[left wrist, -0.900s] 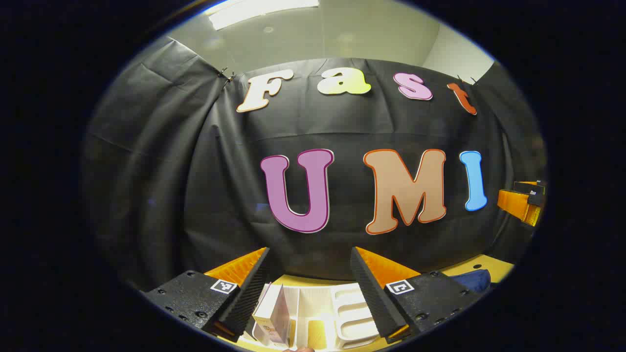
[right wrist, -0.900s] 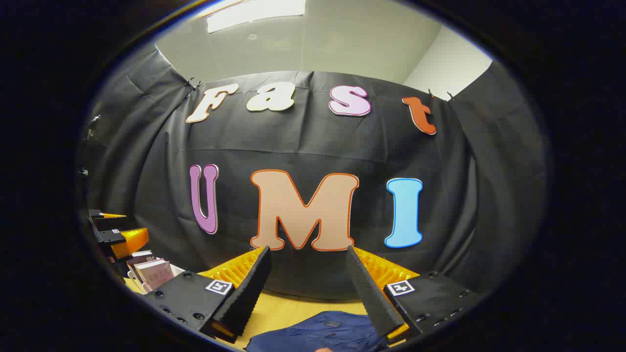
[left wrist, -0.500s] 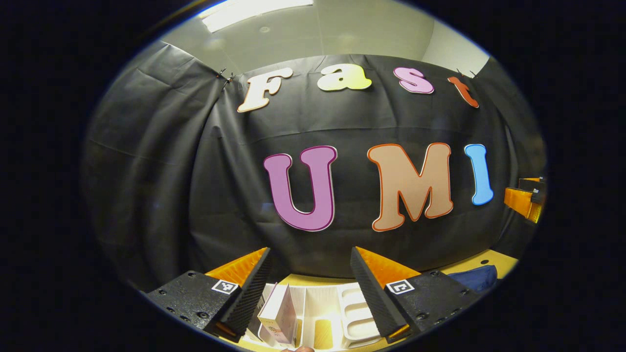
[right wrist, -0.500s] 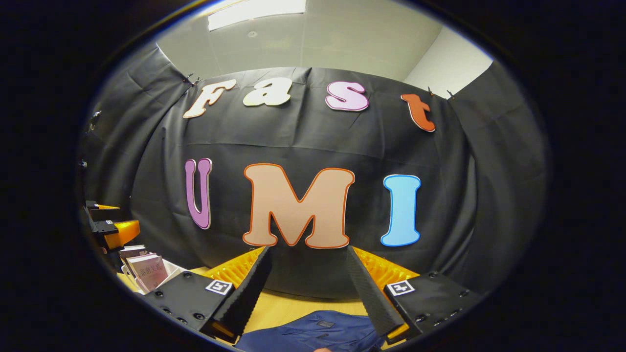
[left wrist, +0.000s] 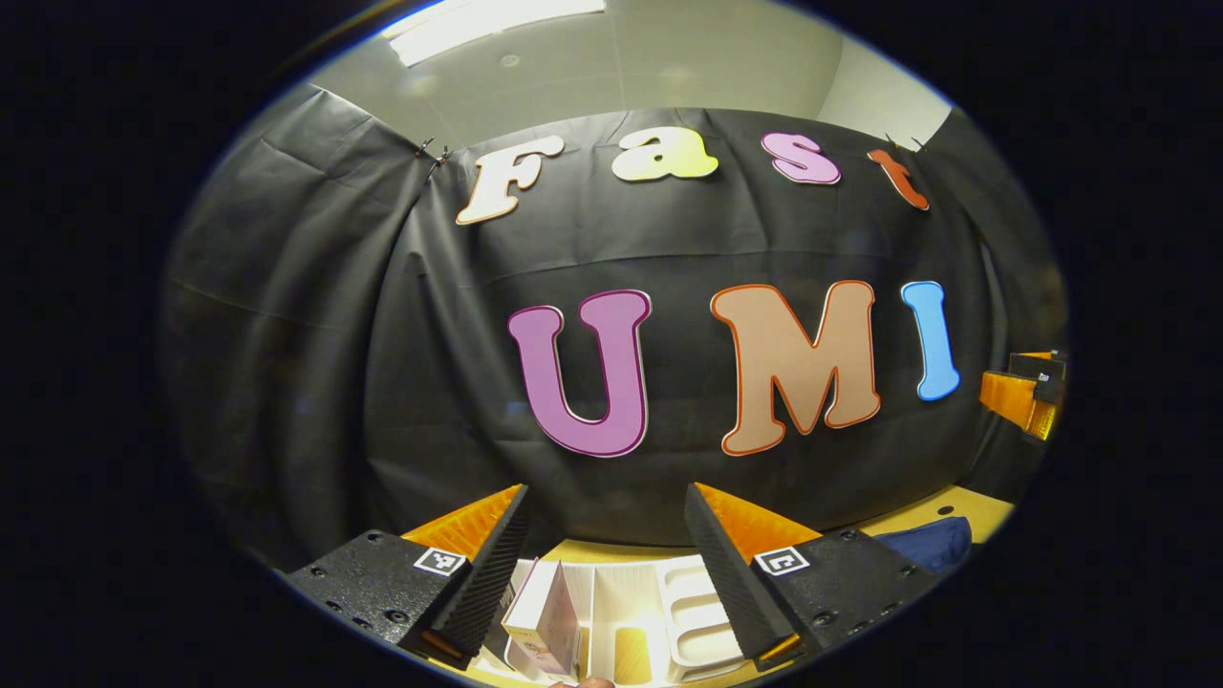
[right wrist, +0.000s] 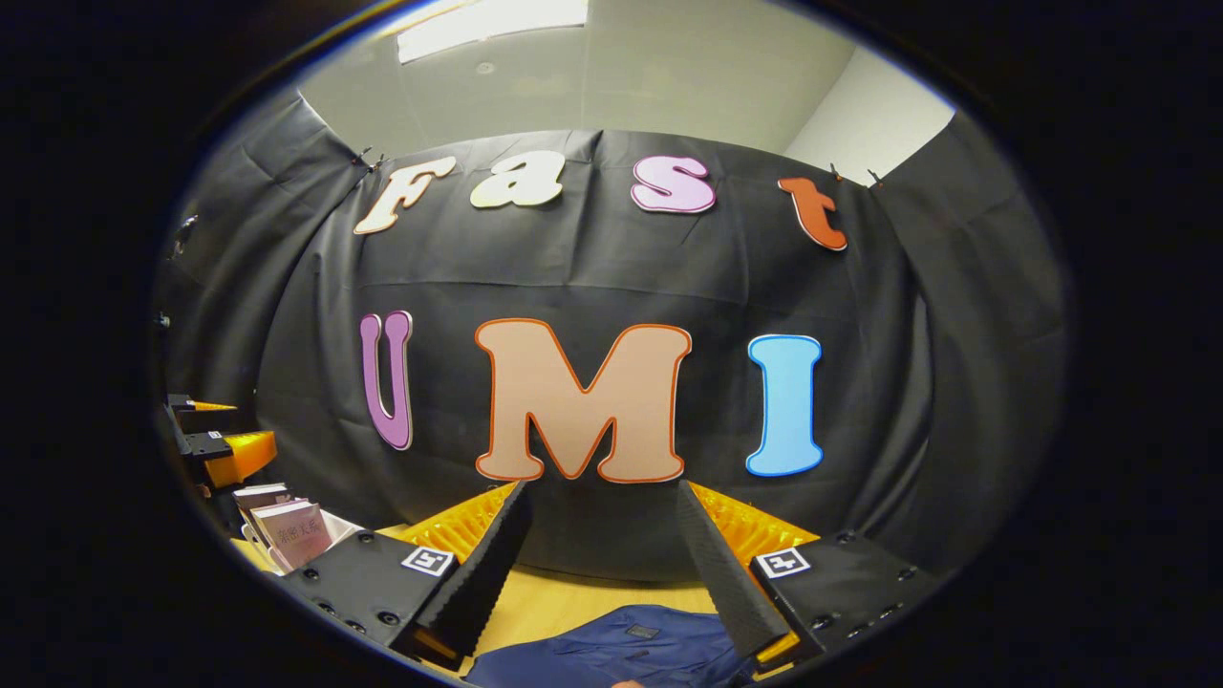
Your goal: Open the schoolbag, grab two books from the bookshelf and put them into the schoolbag.
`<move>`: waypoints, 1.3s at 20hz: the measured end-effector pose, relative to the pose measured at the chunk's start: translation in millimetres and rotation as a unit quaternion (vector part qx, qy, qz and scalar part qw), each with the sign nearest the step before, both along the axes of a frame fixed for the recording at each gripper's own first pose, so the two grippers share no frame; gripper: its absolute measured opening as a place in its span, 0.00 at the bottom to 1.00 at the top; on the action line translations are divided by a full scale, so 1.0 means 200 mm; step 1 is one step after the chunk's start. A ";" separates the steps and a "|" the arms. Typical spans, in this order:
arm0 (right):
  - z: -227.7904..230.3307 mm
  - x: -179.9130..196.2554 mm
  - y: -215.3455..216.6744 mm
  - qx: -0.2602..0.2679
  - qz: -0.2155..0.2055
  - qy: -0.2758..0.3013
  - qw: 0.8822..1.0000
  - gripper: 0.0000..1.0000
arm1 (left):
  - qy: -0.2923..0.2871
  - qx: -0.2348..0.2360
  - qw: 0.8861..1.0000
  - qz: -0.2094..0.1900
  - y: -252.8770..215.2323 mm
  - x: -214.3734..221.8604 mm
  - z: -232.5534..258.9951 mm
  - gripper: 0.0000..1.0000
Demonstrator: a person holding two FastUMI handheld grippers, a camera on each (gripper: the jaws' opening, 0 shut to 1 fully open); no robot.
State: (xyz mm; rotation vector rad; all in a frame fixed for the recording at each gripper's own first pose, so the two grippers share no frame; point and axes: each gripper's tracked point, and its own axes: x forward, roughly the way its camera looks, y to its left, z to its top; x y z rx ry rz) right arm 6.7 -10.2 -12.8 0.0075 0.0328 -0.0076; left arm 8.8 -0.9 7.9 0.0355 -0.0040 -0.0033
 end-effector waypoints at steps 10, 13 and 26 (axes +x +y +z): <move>-0.14 -0.06 0.10 -0.067 0.064 0.029 0.995 1.00 | 0.006 -0.003 1.000 0.002 0.01 0.01 0.01 0.92; -0.24 -0.10 0.19 -0.098 0.105 0.051 0.988 0.98 | 0.008 -0.009 1.000 0.007 0.04 0.00 0.01 0.92; -0.80 -0.37 0.44 -0.235 0.253 0.125 0.930 1.00 | 0.009 -0.003 0.999 0.033 0.18 -0.04 0.02 0.92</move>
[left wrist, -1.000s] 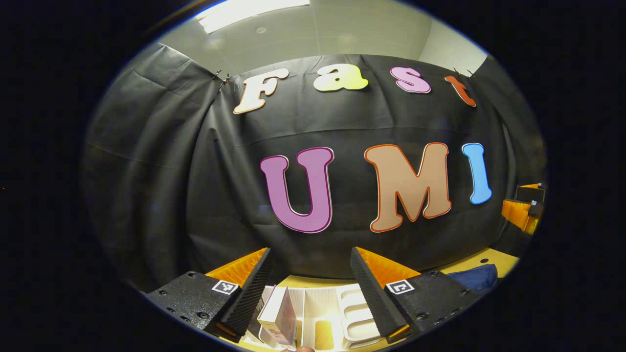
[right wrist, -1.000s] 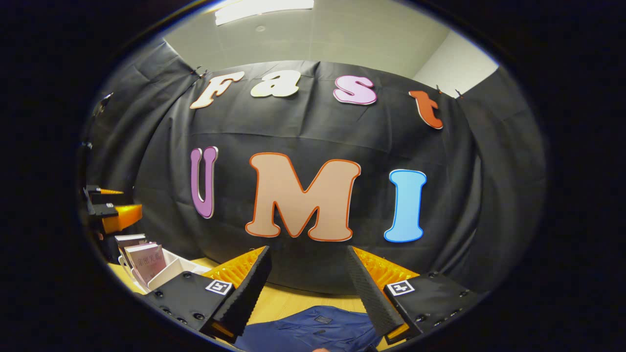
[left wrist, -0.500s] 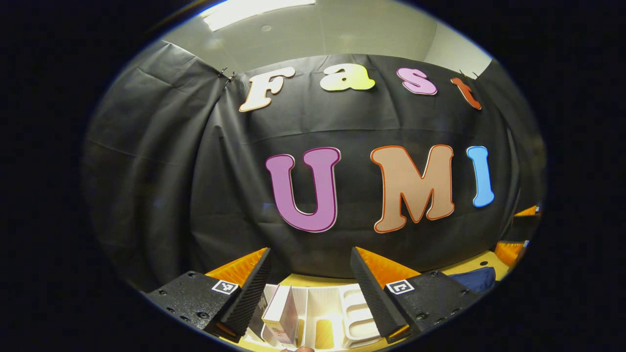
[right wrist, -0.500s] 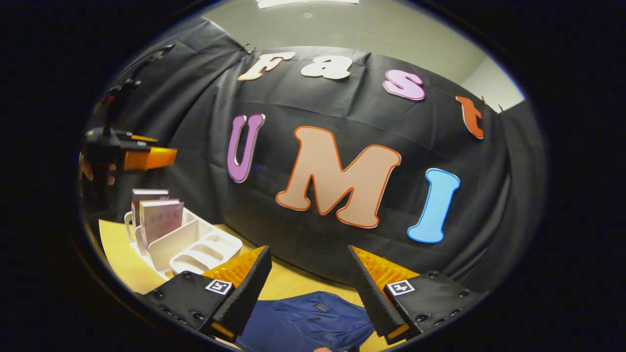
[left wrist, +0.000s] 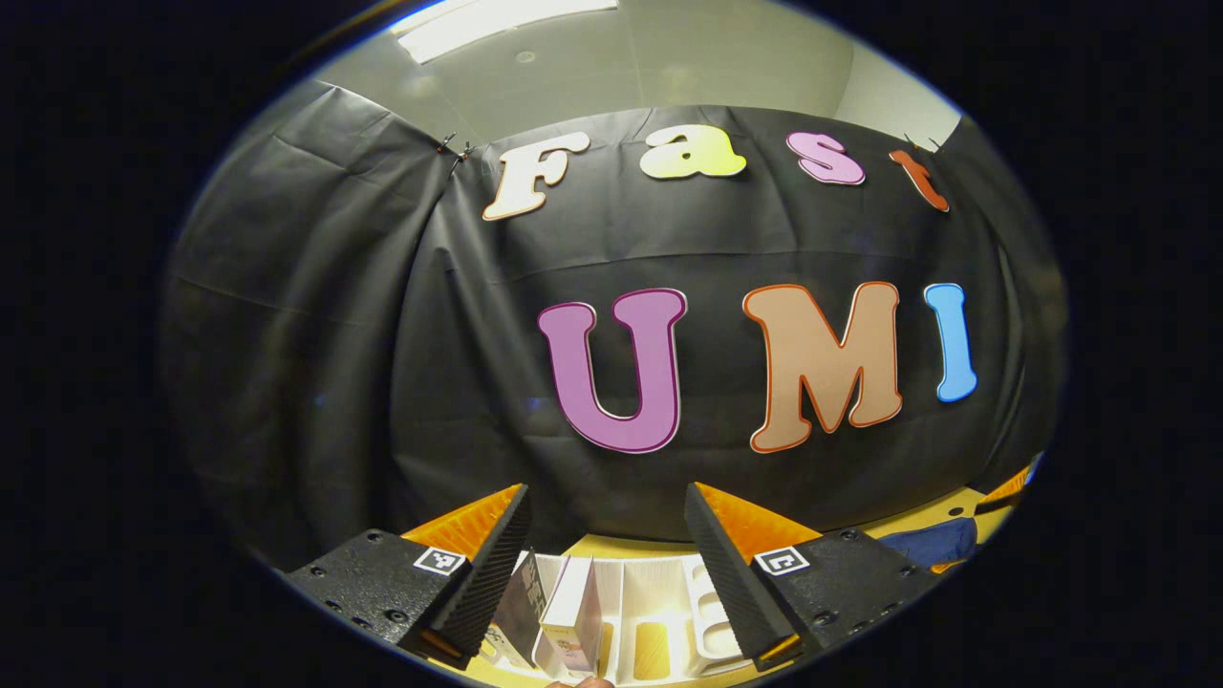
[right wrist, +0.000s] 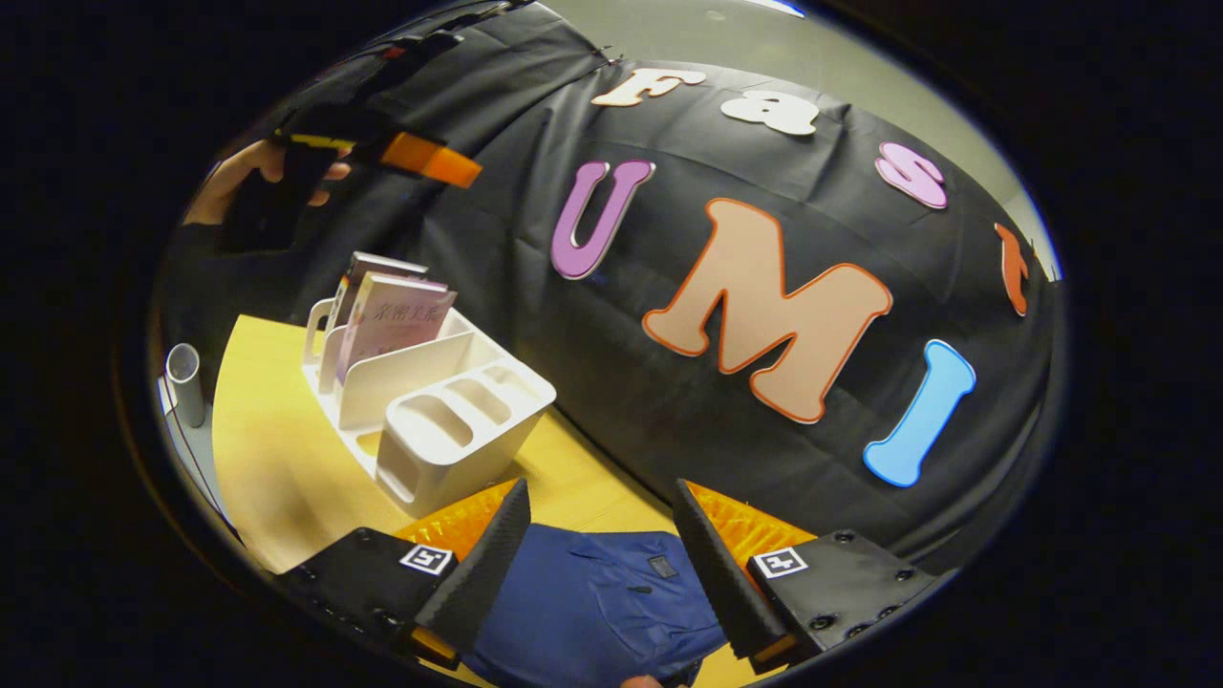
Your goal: Open the schoolbag, grab two books from the bookshelf and put them into the schoolbag.
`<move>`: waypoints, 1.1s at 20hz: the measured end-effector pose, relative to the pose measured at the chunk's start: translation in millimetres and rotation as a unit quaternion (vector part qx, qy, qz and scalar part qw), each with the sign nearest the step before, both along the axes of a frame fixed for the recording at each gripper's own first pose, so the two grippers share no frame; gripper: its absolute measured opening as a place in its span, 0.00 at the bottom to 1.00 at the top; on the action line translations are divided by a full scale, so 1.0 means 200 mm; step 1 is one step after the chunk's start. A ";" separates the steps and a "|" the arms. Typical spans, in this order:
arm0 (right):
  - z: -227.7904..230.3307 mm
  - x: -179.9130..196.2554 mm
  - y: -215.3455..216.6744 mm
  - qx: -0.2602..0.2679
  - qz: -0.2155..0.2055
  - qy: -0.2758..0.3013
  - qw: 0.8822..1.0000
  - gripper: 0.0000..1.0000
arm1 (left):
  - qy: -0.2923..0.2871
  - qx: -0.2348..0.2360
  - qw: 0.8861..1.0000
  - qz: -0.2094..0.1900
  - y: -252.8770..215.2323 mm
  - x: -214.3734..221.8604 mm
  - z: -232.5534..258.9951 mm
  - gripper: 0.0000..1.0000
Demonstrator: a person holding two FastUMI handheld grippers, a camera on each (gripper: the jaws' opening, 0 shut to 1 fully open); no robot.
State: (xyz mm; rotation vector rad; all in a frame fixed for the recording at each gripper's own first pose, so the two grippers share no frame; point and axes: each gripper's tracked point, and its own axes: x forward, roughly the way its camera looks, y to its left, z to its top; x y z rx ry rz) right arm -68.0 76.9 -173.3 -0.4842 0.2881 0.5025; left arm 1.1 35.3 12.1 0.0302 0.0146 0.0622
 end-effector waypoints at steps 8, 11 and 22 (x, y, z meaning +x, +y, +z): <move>-0.37 -0.20 0.11 -0.063 0.077 0.047 0.994 0.98 | 0.003 0.000 1.000 0.013 0.06 -0.02 -0.01 0.93; -0.51 -0.29 0.13 -0.089 0.105 0.071 0.988 0.98 | 0.009 -0.002 1.000 0.018 0.09 -0.03 -0.03 0.93; -0.76 -0.37 0.06 -0.199 0.135 0.052 0.969 0.98 | 0.025 -0.001 1.000 0.019 0.09 -0.05 -0.10 0.93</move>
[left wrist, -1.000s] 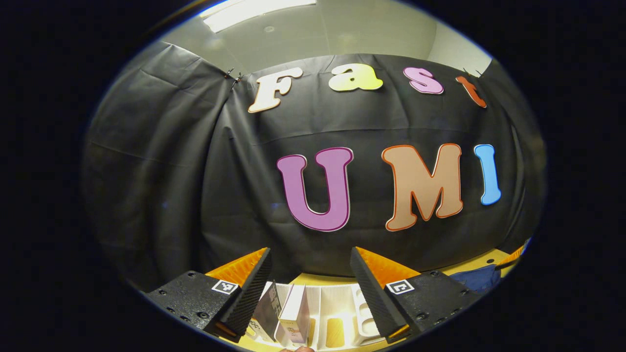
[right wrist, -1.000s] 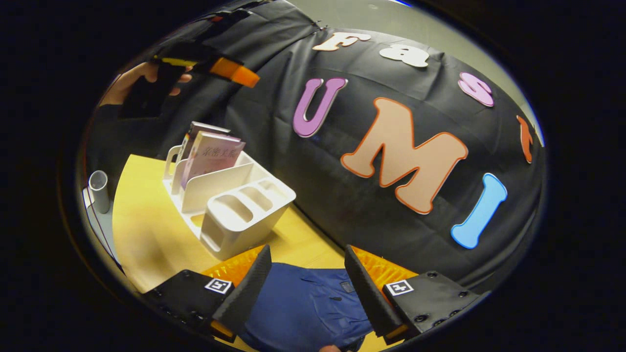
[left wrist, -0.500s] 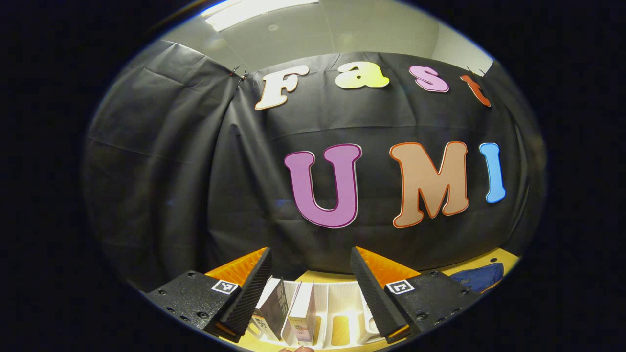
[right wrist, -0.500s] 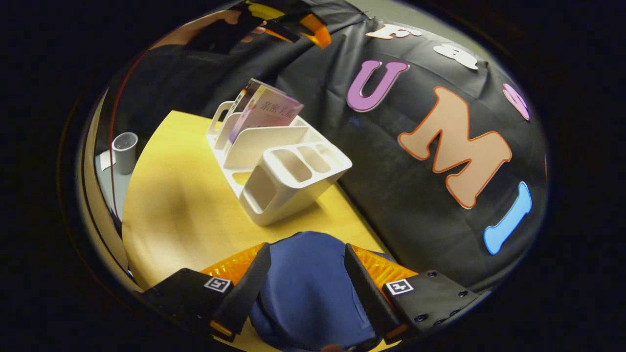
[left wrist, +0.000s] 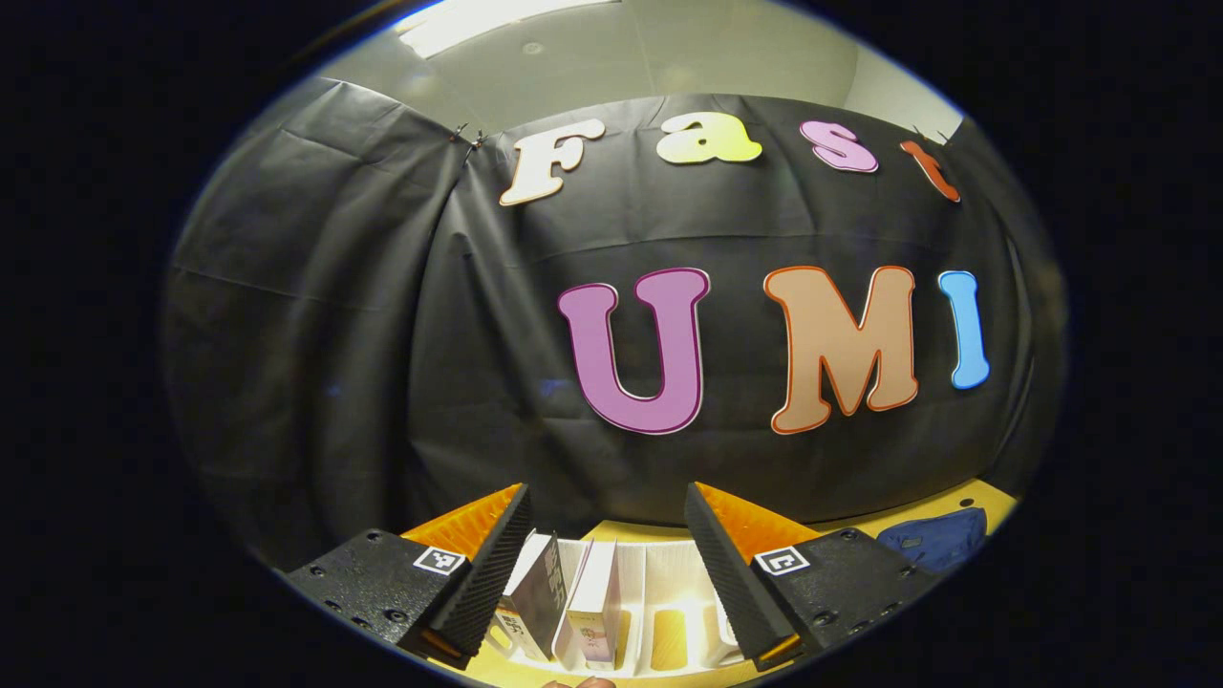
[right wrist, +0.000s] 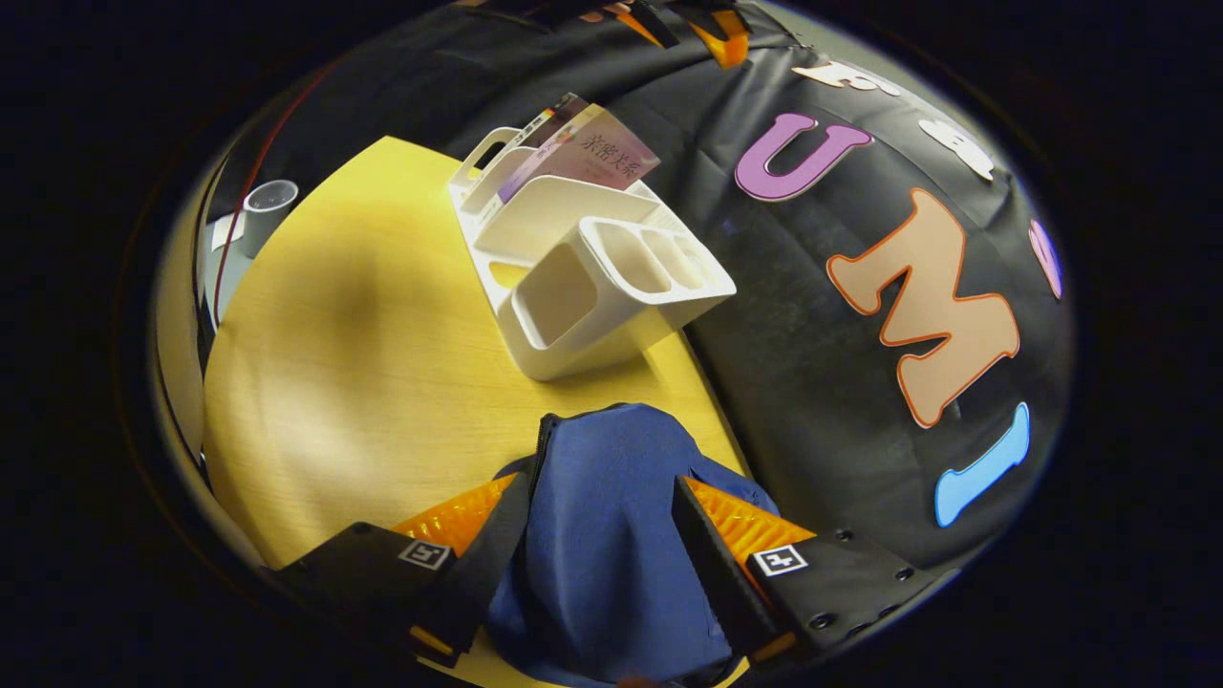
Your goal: Open the schoolbag, grab two books from the bookshelf and put them into the schoolbag.
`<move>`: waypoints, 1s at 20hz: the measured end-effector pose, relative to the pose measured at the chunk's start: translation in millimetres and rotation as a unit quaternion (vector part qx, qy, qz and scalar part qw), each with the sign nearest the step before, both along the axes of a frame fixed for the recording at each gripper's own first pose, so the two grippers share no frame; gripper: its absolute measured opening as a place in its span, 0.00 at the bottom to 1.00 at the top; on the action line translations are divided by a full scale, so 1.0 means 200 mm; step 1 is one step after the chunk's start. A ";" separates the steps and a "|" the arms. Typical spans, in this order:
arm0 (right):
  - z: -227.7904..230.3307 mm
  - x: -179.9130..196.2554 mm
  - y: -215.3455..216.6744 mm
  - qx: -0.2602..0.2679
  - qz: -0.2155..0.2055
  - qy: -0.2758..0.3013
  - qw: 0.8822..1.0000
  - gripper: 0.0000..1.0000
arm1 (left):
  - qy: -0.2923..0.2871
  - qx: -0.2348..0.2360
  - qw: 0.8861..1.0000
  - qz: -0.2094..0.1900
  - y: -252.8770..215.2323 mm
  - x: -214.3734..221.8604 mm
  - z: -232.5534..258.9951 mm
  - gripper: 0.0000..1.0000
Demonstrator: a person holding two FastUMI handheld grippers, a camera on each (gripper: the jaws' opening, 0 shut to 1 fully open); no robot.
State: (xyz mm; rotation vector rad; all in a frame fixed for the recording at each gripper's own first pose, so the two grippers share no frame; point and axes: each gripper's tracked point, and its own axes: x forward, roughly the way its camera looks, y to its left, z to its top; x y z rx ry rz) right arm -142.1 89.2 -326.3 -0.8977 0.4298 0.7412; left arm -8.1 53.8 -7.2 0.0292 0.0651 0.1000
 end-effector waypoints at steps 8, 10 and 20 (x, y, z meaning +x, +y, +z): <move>0.02 0.05 -0.14 -0.039 -0.038 -0.019 0.998 1.00 | 0.001 -0.003 1.000 -0.005 -0.02 0.01 0.00 0.94; -0.03 0.03 -0.18 -0.066 -0.038 -0.020 0.997 0.97 | 0.002 -0.003 1.000 -0.004 -0.02 0.02 -0.01 0.93; -0.12 0.03 -0.27 -0.111 -0.081 -0.006 0.990 0.26 | 0.002 0.001 1.000 -0.007 -0.02 0.02 0.00 0.92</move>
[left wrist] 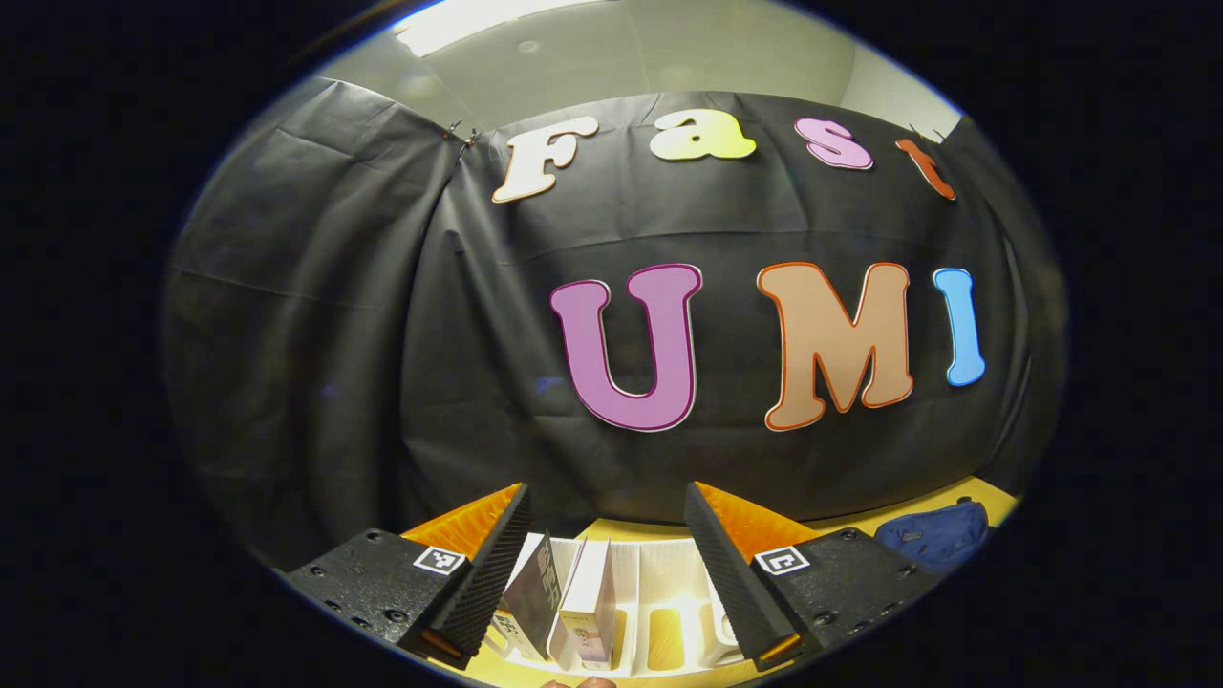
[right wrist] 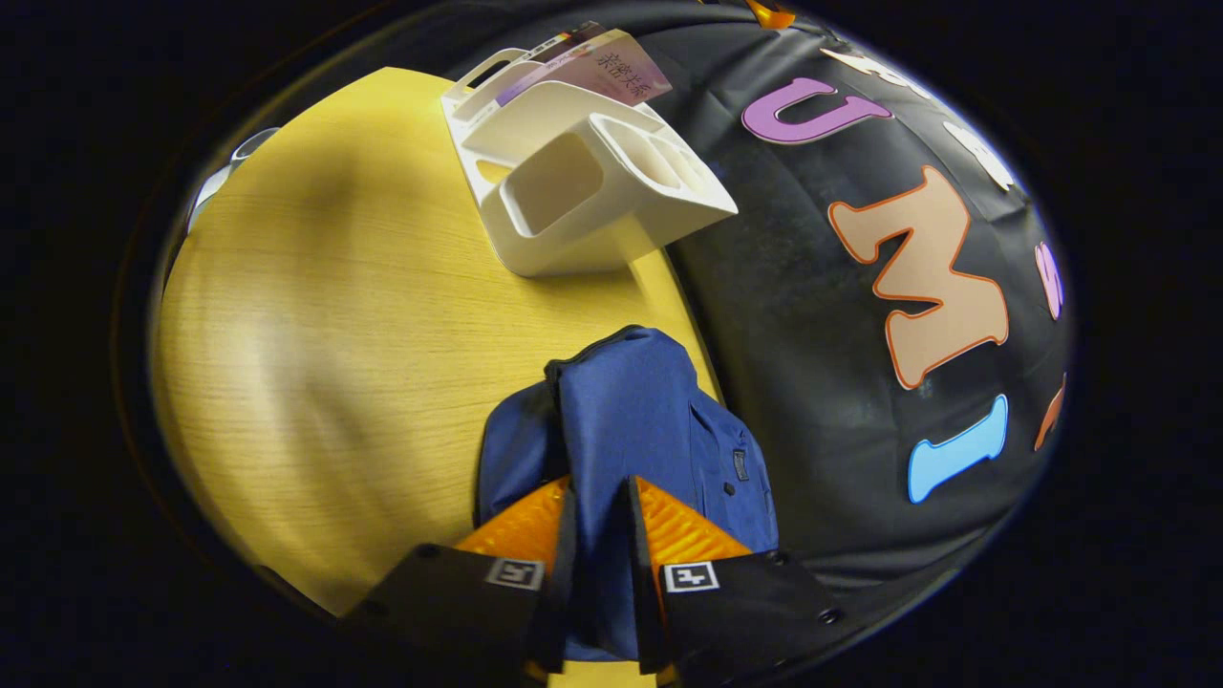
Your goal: Open the schoolbag, grab two books from the bookshelf and put them into the schoolbag.
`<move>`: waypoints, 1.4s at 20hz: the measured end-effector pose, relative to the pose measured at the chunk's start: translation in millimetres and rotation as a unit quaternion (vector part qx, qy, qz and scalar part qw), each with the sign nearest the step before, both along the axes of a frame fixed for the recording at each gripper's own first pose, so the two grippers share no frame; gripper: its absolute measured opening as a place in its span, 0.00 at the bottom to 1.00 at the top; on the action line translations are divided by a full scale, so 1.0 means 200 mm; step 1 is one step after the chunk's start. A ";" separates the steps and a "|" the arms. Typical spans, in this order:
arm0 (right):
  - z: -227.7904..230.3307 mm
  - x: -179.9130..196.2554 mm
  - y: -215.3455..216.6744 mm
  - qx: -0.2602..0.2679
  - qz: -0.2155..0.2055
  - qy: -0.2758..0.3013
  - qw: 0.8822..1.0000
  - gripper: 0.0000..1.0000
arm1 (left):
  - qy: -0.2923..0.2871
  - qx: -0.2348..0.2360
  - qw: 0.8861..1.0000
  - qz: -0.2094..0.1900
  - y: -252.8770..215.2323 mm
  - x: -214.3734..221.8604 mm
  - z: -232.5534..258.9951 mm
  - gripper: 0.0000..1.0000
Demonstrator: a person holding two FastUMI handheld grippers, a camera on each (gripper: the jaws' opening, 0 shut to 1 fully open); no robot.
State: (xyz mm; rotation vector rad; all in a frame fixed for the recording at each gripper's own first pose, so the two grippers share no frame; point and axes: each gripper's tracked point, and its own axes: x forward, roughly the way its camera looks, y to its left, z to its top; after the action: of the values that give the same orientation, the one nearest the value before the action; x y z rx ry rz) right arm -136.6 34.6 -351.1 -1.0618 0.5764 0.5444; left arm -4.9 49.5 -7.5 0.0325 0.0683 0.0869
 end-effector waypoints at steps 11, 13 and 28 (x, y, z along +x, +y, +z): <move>0.29 0.18 0.02 0.086 -0.067 0.017 0.994 0.03 | 0.004 -0.001 1.000 -0.003 0.01 0.01 -0.02 0.94; 0.37 0.22 0.00 0.089 -0.068 0.010 0.994 0.03 | 0.008 0.001 1.000 -0.004 0.02 0.02 -0.03 0.93; 0.76 0.57 -0.09 0.105 -0.077 -0.078 0.988 0.02 | 0.121 0.000 0.991 -0.049 0.13 0.18 -0.30 0.94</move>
State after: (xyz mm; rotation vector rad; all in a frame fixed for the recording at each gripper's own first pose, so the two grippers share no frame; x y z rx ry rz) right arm -22.2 16.1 -199.3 -0.8442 0.4483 0.3728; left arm 30.2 76.4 -67.8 0.0466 0.3091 -0.0153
